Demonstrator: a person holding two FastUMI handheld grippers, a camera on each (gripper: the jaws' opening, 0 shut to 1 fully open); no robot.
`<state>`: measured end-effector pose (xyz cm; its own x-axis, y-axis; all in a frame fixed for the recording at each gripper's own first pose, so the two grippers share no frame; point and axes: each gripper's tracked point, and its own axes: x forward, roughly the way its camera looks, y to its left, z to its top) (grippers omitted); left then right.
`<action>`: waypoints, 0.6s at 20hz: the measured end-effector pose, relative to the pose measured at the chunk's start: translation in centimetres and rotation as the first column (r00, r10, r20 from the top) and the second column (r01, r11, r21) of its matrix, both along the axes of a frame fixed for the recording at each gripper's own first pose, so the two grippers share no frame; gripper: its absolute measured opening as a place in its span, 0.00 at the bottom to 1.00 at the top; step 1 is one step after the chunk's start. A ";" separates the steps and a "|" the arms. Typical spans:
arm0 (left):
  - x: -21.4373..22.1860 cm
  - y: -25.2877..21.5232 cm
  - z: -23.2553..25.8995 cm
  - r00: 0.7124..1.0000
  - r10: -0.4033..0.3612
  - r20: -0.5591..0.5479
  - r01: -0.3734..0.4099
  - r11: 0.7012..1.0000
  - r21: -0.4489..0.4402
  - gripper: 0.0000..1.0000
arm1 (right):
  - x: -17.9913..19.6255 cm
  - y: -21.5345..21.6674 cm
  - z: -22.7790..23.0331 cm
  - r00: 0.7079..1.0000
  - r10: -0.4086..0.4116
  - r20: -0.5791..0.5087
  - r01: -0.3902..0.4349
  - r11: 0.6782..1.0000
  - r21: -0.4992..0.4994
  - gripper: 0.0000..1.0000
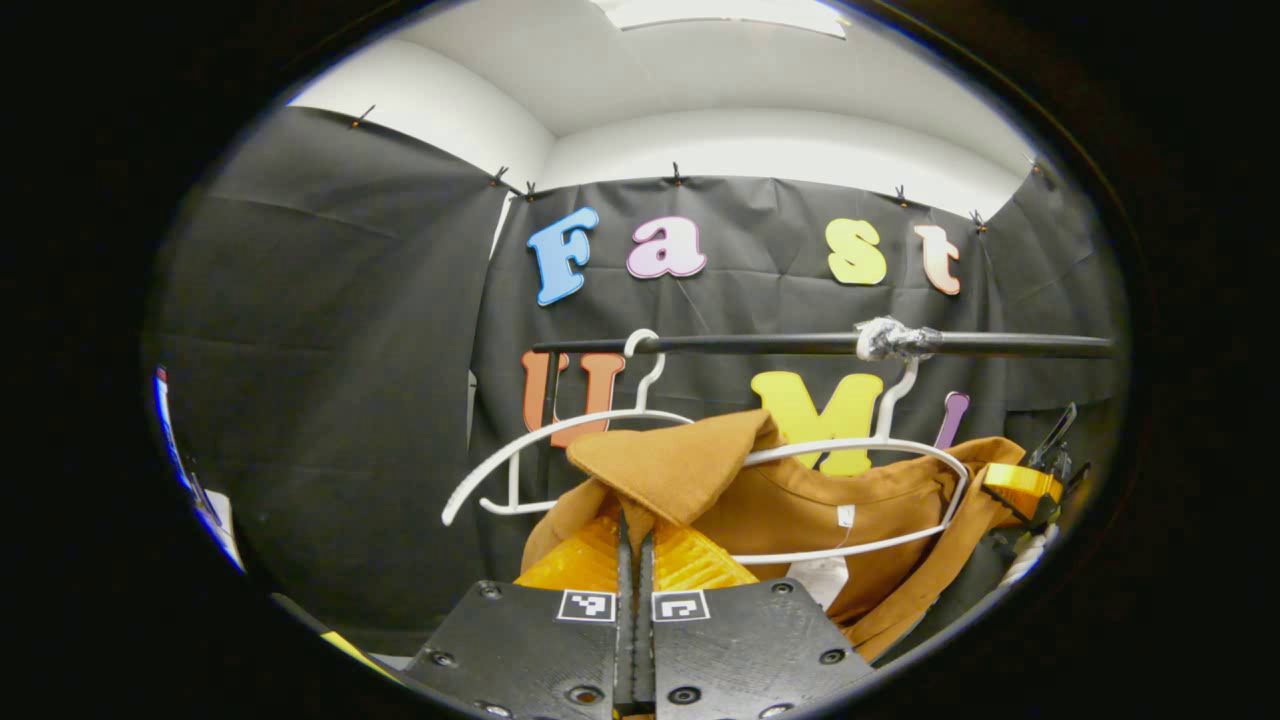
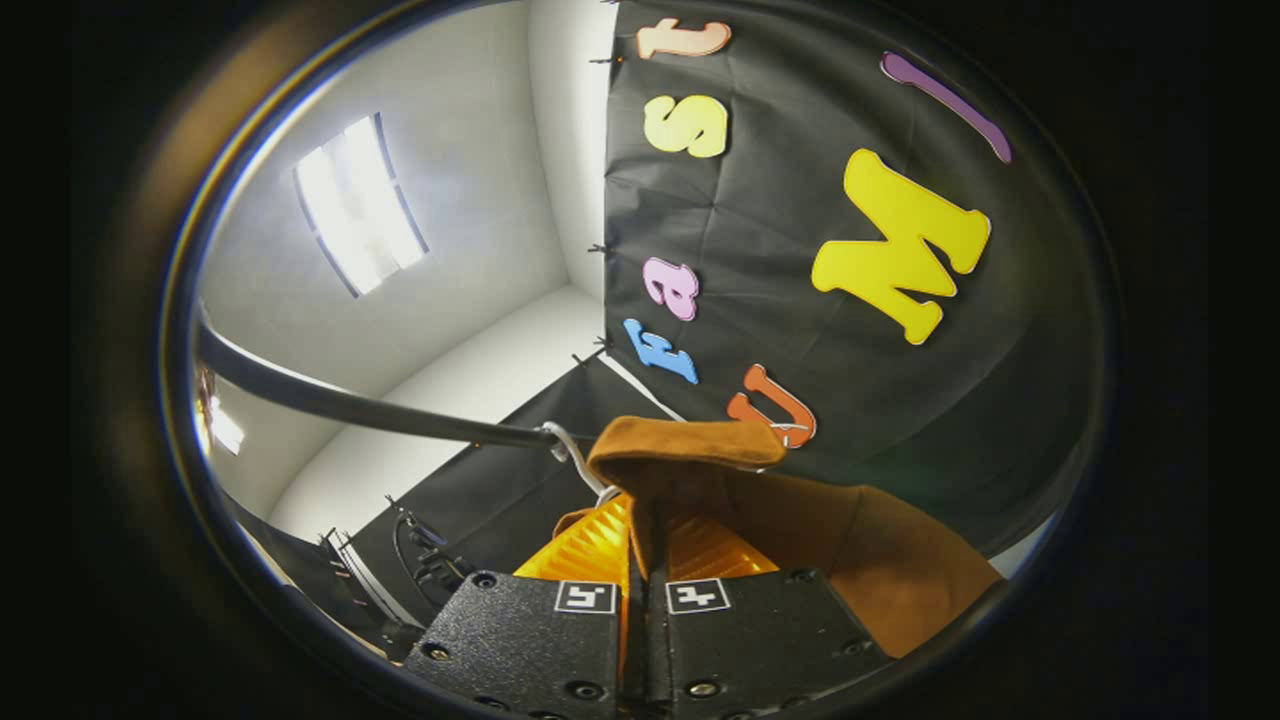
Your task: Grasp the clothes on the hanger with both hands and then place them into the laundry hamper below.
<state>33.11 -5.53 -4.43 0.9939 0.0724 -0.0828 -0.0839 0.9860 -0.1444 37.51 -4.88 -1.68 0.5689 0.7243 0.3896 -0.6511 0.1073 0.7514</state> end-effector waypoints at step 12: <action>0.6 2.3 -4.2 0.997 0.004 -0.079 -0.012 0.995 -0.100 0.05 | 1.4 -5.4 -1.4 0.995 -0.013 -0.099 0.034 0.977 0.211 0.06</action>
<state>33.72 -3.26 -8.60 0.9834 0.0674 -0.1682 -0.1064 0.9661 -0.2352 38.94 -10.30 -3.04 0.6270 0.6170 0.4757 -0.5739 -0.0472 0.8176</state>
